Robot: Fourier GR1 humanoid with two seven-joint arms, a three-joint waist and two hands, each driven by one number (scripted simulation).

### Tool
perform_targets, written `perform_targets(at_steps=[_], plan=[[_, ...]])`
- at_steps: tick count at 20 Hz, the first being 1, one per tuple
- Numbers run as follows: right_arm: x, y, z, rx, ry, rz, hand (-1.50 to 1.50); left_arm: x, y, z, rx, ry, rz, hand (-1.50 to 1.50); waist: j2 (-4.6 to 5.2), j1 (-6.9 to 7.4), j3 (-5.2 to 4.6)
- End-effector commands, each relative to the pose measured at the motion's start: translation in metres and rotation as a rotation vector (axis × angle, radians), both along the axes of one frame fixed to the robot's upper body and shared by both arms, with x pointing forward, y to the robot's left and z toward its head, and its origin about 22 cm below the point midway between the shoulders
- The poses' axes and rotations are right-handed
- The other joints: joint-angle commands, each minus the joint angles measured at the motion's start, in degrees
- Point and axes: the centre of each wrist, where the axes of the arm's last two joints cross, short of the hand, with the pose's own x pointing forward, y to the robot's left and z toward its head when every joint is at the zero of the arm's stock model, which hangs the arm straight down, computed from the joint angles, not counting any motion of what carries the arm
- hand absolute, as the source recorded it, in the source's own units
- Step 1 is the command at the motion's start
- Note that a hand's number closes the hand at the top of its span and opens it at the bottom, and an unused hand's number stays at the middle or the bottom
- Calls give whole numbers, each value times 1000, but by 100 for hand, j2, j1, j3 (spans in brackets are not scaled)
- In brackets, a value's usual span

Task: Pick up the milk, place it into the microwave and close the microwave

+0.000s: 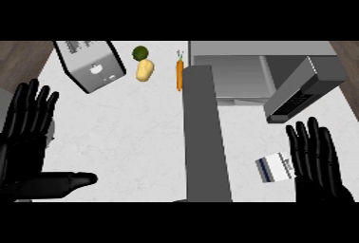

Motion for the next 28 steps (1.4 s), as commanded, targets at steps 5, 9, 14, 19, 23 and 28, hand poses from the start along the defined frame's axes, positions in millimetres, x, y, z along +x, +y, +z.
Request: perform_targets(at_steps=[5, 9, 14, 19, 23, 28], plan=[[-44, 31, -23, 13, 15, -34, -150, -34, 5, -24, 2, 24, 1, -150, -10, -3, 0], [-20, 16, -38, -36, 10, -112, -150, -44, 1, -13, -18, 19, -6, -150, 0, 22, 1], [-21, 30, -42, -95, -7, -296, -150, -62, -1, -43, -5, 34, -10, -150, 0, 27, -3], [-3, 7, -73, -123, 7, -355, -150, -82, 29, -27, -8, 17, -2, -150, 0, 56, 2], [-11, -5, -52, -101, 27, -392, -150, -87, 19, -36, 2, 13, 2, -150, 1, 29, -1], [5, -31, -85, -120, 58, -420, -150, -108, 23, -22, -8, 31, -7, -150, 1, 48, 2]])
